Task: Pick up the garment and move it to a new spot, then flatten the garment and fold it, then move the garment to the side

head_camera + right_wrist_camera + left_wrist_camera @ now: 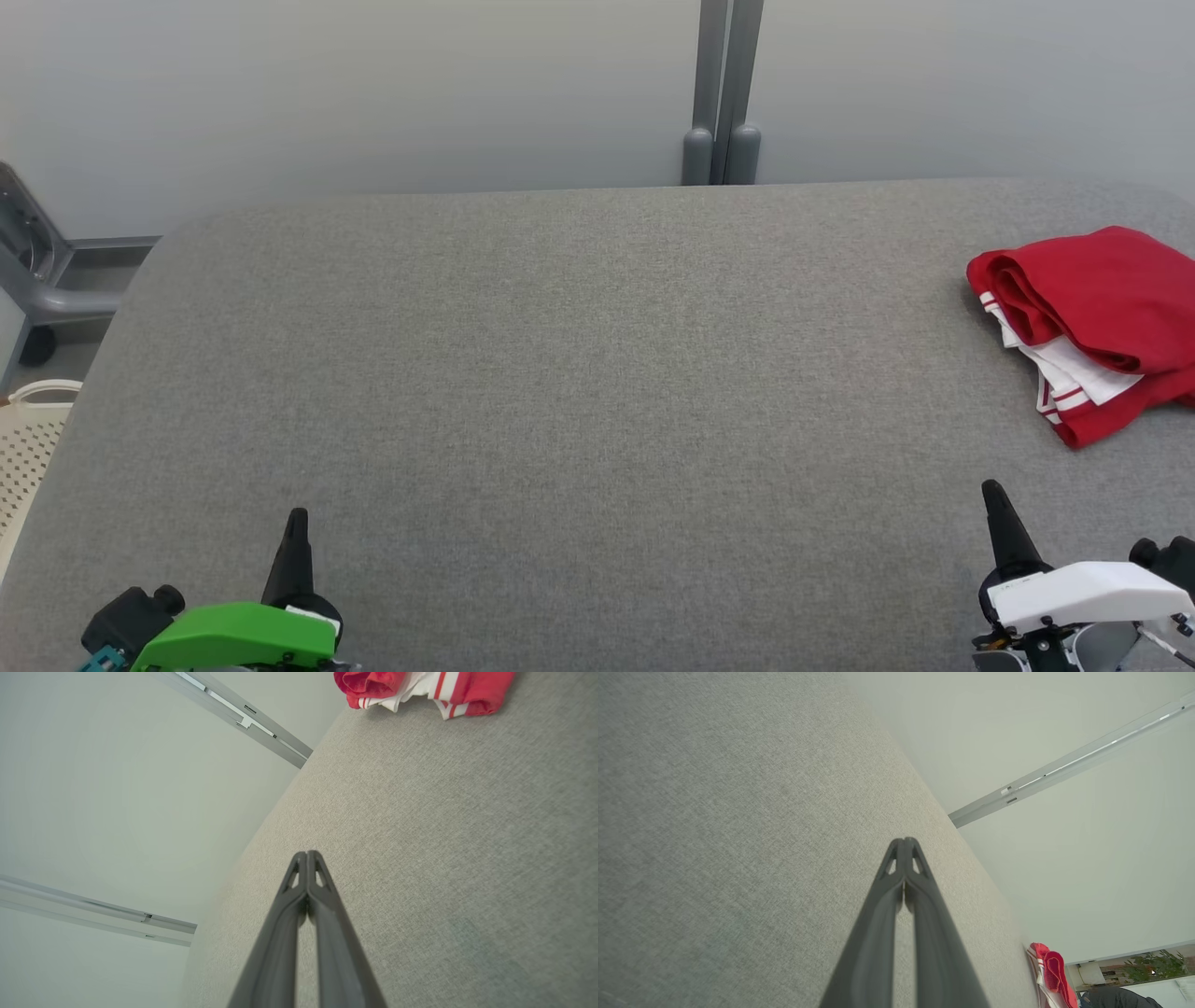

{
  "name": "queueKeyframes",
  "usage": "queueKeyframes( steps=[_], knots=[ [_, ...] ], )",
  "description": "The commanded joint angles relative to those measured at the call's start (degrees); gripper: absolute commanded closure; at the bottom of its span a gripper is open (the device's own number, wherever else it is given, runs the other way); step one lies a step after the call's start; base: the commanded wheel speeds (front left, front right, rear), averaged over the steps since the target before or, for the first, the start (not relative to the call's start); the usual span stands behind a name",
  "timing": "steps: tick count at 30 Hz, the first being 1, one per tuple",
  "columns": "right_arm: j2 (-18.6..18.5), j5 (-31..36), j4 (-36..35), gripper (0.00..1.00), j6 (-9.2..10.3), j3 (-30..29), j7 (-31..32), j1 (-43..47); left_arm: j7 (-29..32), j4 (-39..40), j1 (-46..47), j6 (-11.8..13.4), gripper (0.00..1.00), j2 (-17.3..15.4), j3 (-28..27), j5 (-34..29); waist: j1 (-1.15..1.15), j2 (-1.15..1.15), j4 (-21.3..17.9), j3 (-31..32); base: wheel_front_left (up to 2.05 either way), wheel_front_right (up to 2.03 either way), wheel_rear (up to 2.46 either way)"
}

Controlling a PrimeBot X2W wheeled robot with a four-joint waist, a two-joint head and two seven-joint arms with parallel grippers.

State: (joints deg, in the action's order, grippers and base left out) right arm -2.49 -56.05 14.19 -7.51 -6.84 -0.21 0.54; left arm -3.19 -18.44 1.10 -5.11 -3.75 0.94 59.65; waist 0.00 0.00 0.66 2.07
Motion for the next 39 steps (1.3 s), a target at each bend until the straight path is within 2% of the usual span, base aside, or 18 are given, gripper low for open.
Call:
queueKeyframes(
  steps=[1, 18, 39],
  knots=[
    [-0.3, -1.6, -1.1, 1.0, 0.0, -0.3, 0.3, -1.1, 0.3, 0.9, 1.9, -0.6, 1.0, 0.0, -0.3, 1.5, 0.0, 0.0, 0.0, 0.0, 0.0, 0.0, 0.0],
    [-0.4, -12.8, -2.7, 1.0, 0.0, -1.6, 2.7, -1.2, 3.0, 1.6, 3.5, -1.1, 1.0, 0.2, -1.0, 11.7, 0.0, 0.0, -0.2, -0.6, 0.0, 0.0, 0.0],
    [-0.5, -23.4, -4.1, 1.0, 0.0, -2.9, 4.8, -1.1, 5.6, 2.4, 5.1, -1.7, 1.0, 0.5, -1.6, 21.1, 0.0, 0.0, -0.4, -1.1, 0.0, 0.0, 0.0]
  ],
)
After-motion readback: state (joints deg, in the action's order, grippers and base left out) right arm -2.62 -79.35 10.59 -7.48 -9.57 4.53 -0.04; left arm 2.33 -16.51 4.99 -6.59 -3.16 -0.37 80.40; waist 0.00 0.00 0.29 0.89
